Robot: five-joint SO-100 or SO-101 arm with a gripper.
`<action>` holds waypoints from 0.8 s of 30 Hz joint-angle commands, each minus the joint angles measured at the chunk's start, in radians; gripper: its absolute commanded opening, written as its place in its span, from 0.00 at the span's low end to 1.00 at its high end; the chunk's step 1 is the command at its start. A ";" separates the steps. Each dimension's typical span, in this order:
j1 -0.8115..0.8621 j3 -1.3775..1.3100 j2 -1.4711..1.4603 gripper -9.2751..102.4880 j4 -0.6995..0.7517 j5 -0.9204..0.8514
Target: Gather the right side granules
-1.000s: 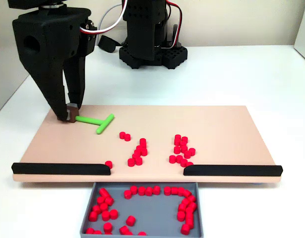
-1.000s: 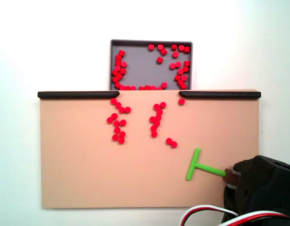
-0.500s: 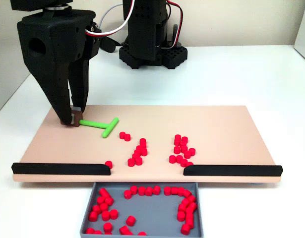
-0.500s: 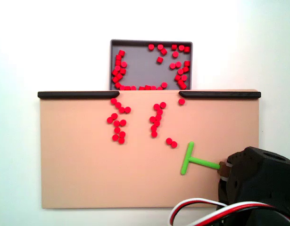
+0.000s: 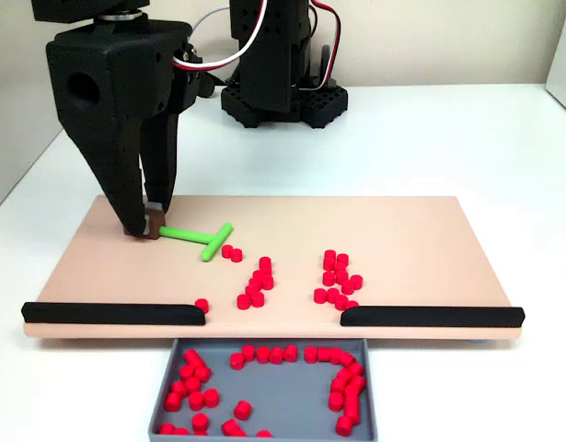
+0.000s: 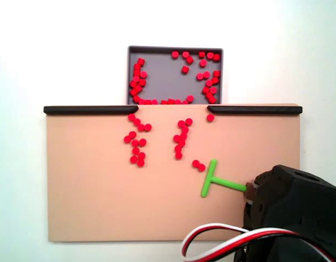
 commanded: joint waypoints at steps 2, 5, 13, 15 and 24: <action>-0.021 -0.018 -0.046 0.08 0.012 0.021; -0.028 -0.026 -0.054 0.08 0.014 0.031; -0.049 -0.026 -0.060 0.08 0.017 0.060; -0.055 -0.026 -0.061 0.08 0.017 0.069; -0.097 -0.028 -0.067 0.08 0.017 0.120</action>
